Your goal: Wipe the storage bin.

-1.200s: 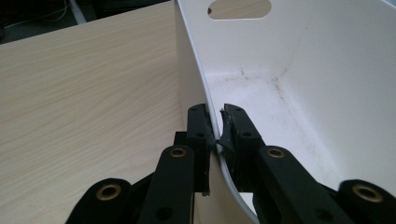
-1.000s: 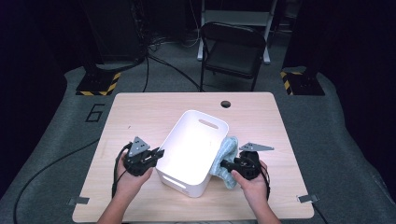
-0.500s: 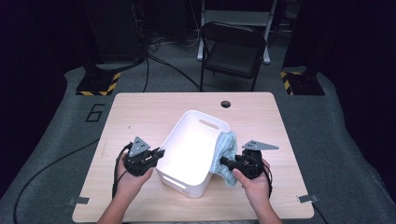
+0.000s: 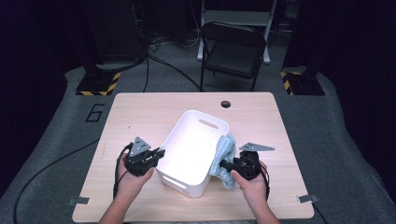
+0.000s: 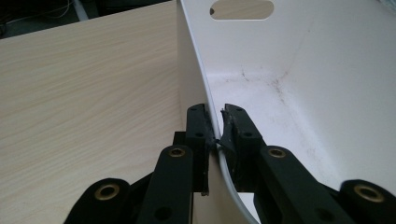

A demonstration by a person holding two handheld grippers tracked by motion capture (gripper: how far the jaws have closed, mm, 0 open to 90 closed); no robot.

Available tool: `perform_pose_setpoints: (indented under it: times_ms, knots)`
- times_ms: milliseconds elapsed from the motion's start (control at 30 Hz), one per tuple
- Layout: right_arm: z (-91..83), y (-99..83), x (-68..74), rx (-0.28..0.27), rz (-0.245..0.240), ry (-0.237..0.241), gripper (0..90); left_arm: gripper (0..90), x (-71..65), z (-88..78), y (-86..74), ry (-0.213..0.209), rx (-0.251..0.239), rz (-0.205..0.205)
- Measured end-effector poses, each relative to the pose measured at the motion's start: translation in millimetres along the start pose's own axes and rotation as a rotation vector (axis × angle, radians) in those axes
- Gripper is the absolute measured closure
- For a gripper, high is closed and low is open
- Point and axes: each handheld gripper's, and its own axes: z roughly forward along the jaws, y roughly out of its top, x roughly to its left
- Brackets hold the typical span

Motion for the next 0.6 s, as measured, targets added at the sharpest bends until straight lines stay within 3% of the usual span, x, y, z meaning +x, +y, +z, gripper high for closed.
perform_pose_setpoints:
  times_ms: [367,500,567,600]
  knots:
    - [31.2,-21.2,-22.4,0.11,0.071,-0.035,69.8,75.2,1.8,2.6,-1.3,0.01,0.002,-0.029]
    - [52.6,-35.3,-31.0,0.23,0.05,-0.08,70.0,73.6,1.9,3.0,-1.8,0.015,0.002,-0.039]
    - [55.3,-37.8,-33.4,0.228,0.072,-0.068,69.9,72.8,2.4,2.8,-2.0,0.014,0.001,-0.039]
    - [55.2,-36.6,-32.6,0.236,0.052,-0.074,69.9,72.6,2.1,2.7,-2.3,0.013,0.0,-0.047]
